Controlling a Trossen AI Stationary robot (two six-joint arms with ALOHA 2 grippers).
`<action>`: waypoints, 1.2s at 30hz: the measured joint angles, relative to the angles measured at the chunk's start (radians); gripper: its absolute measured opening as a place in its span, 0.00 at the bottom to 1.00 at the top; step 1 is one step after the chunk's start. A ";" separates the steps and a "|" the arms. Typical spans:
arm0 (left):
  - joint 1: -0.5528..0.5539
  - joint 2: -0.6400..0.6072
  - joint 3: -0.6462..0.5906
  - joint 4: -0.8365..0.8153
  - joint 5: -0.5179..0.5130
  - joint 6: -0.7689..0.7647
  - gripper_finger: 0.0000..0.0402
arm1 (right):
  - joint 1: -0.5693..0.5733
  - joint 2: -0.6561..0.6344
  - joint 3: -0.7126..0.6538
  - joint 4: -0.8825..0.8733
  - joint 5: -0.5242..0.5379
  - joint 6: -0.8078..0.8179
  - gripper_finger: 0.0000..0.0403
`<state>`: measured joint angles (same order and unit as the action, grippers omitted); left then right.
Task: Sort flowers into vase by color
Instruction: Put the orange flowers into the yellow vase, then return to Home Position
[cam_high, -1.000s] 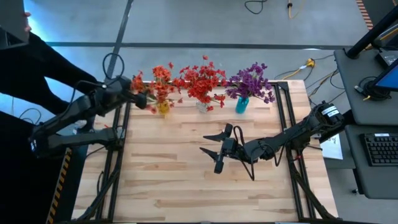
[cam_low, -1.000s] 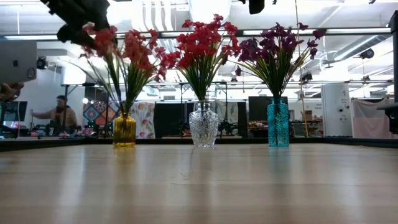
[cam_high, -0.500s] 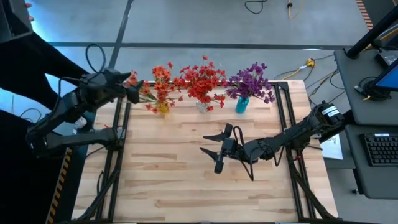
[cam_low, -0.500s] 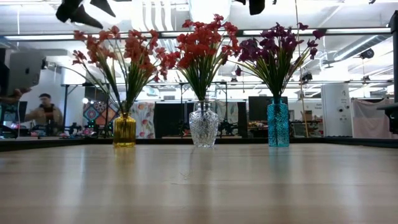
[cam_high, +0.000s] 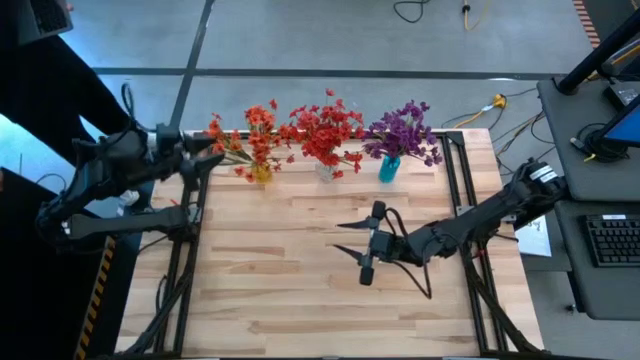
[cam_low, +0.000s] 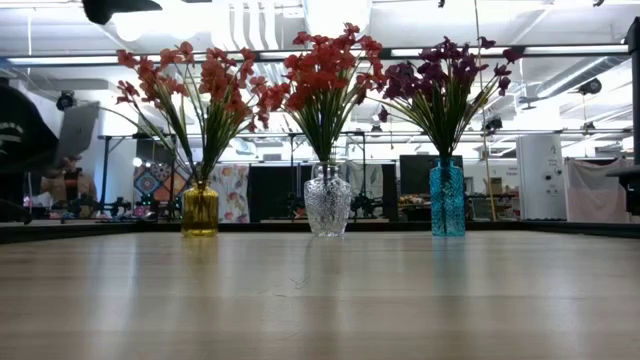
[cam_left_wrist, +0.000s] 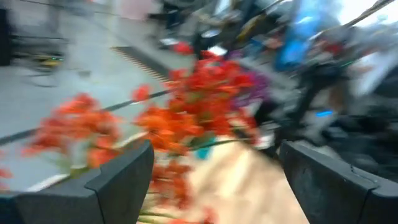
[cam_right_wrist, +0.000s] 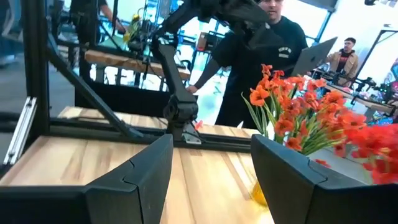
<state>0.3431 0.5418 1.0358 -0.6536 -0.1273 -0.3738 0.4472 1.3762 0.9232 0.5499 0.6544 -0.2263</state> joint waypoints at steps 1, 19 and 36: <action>-0.028 -0.027 -0.028 0.031 0.007 -0.027 0.83 | 0.004 -0.019 -0.002 -0.028 -0.001 -0.002 0.52; -0.529 0.104 -0.092 0.399 0.058 0.103 0.83 | 0.011 -0.387 -0.226 -0.097 -0.062 0.060 0.52; -1.204 0.129 -0.230 0.241 -0.309 0.056 0.83 | 0.011 -0.762 -0.484 -0.104 -0.218 0.072 0.52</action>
<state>-0.8614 0.6706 0.8054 -0.4130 -0.4364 -0.3180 0.4583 0.6144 0.4394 0.4462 0.4362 -0.1544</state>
